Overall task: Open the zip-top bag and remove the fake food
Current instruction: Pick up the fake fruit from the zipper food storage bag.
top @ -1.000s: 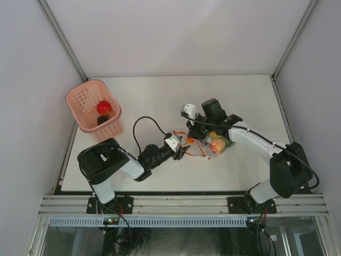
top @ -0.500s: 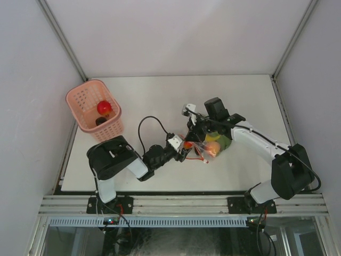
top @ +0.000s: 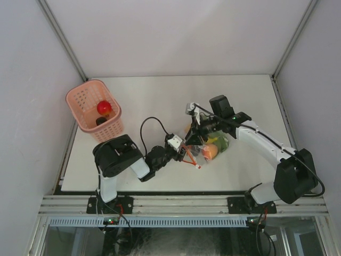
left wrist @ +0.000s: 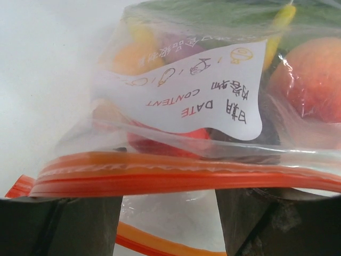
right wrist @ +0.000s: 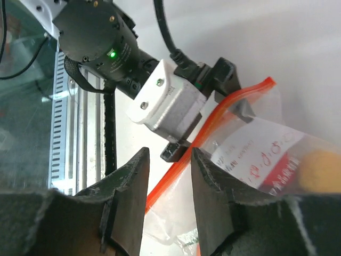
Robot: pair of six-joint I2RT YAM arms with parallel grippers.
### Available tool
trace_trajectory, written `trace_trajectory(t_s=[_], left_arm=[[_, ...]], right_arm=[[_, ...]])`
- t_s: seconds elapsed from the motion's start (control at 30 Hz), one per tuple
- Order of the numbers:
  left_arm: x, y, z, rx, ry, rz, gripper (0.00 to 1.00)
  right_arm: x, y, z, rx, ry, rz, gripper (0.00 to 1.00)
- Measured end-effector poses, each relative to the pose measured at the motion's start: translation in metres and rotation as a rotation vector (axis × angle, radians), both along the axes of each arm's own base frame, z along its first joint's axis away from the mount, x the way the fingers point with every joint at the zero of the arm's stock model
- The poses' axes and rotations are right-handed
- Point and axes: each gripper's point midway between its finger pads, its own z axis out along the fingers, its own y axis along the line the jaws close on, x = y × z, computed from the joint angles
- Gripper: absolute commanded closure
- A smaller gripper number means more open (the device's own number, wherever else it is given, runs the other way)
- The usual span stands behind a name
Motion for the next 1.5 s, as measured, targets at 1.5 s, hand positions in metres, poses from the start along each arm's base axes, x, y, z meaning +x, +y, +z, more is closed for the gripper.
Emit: trace_trajectory(t_s=[1.5], left_arm=[[0.020,0.003,-0.004,-0.211,0.219,0.108,0.19]], right_arm=[[0.105,-0.005,-0.131,-0.444,0.057,-0.413,0.96]])
